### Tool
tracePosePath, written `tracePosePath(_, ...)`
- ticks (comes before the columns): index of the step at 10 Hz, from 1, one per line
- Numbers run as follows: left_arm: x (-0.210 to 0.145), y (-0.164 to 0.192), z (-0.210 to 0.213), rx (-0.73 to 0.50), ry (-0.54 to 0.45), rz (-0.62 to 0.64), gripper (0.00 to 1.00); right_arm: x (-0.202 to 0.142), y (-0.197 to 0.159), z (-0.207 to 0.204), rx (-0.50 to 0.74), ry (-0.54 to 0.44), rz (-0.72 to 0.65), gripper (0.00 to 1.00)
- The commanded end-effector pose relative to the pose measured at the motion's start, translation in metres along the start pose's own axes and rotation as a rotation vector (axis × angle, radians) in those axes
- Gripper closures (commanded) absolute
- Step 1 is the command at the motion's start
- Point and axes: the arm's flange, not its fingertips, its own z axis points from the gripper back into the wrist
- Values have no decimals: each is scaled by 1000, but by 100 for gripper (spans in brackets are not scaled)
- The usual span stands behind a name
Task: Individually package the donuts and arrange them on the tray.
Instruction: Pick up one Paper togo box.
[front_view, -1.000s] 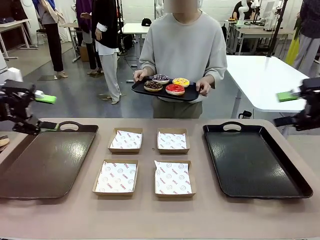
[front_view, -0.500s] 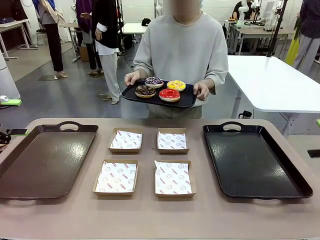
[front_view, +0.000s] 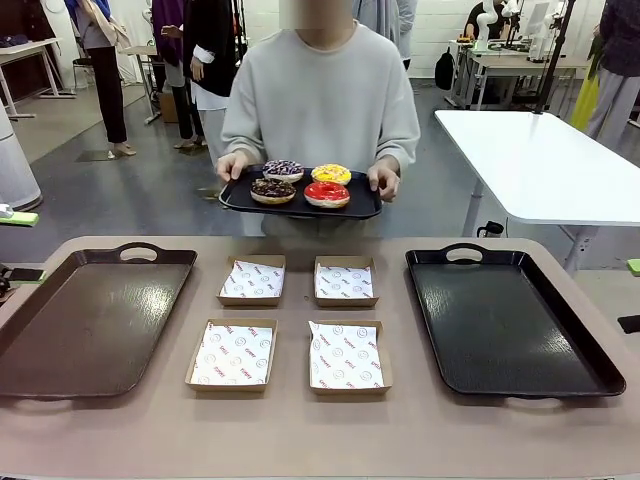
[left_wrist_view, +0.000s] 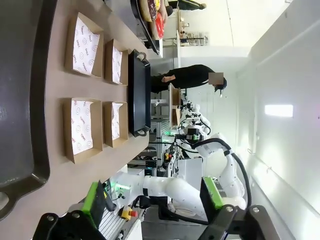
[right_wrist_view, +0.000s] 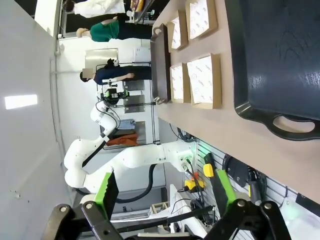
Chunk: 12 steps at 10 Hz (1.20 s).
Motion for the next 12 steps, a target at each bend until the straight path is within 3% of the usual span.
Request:
tracePosePath(1,1,1,-2,-34,-2,11,0,0,-1,1,17,-3,2,0)
tracePosePath(12,1,1,-2,-34,-2,11,0,0,-1,1,17,-3,2,0)
